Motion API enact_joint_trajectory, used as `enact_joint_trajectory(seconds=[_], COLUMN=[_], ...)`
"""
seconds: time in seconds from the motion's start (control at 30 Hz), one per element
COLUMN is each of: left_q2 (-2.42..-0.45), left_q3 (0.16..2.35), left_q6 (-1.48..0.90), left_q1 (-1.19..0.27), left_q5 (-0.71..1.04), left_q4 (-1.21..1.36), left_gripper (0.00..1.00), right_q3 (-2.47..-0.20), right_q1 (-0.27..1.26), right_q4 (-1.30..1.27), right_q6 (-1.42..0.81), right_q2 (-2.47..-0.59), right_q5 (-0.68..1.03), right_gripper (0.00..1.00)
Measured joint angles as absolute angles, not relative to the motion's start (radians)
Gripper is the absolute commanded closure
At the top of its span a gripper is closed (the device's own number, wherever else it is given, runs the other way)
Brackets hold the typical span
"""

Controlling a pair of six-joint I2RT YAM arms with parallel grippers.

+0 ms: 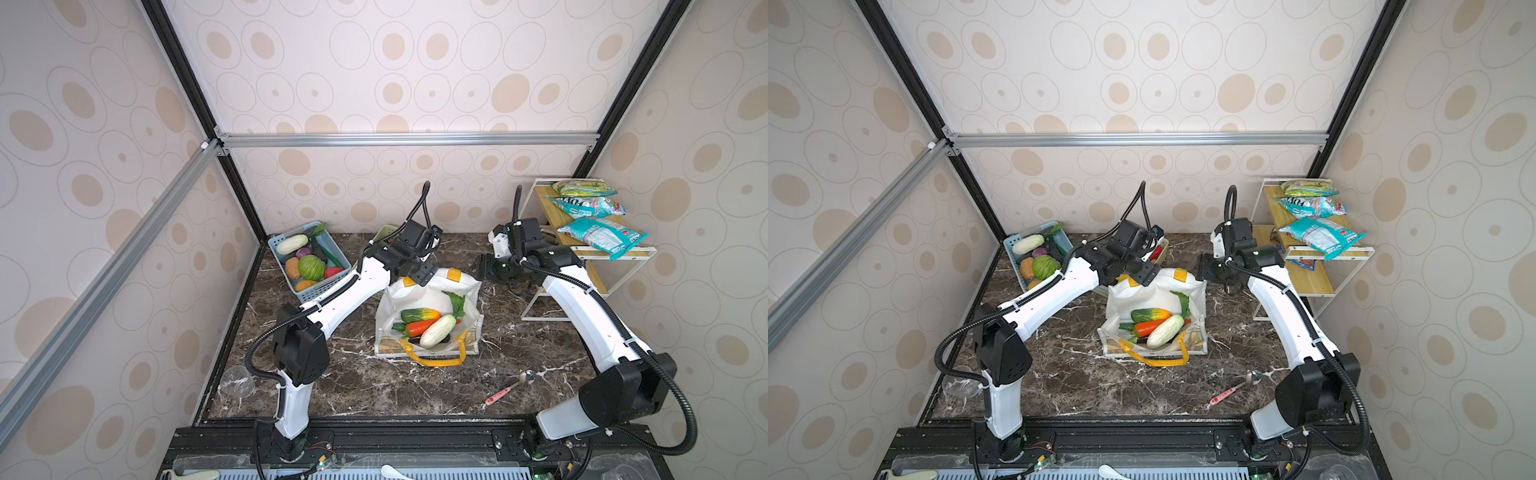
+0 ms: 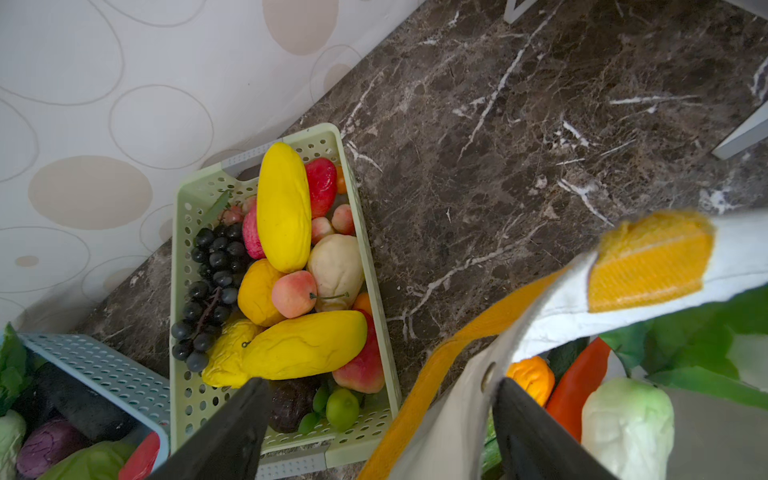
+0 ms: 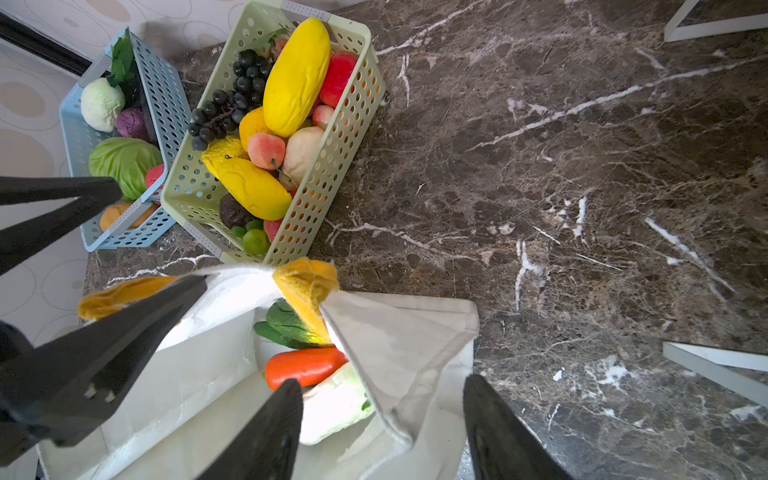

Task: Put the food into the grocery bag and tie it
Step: 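Move the left gripper to the tote's yellow-tabbed rim and grasp it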

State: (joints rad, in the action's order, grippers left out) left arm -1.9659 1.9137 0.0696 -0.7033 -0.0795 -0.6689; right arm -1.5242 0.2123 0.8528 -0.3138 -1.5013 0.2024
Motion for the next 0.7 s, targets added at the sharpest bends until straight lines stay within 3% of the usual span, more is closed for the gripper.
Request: enact_joint_trajectory(seconds=[0.17, 0.47, 0.7], left_q2=[-1.995, -2.005, -2.005], left_q3=[1.913, 1.913, 1.911], left_q6=[0.095, 0.123, 0.129], left_q1=[-0.694, -0.688, -0.68], left_q5=[-0.033, 0.014, 0.07], left_q4=[-0.671, -0.671, -0.667], left_gripper=[0.23, 0.44, 0.71], right_q3=[-1.524, -1.524, -1.524], right_q1=[0.212, 0.213, 0.213], right_q4=[0.853, 0.854, 0.854], right_q6=[-0.315, -0.317, -0.318], right_q2=[-1.501, -1.489, -1.481], right_q5=[0.206, 0.207, 0.21], right_gripper=[0.36, 0.36, 0.36])
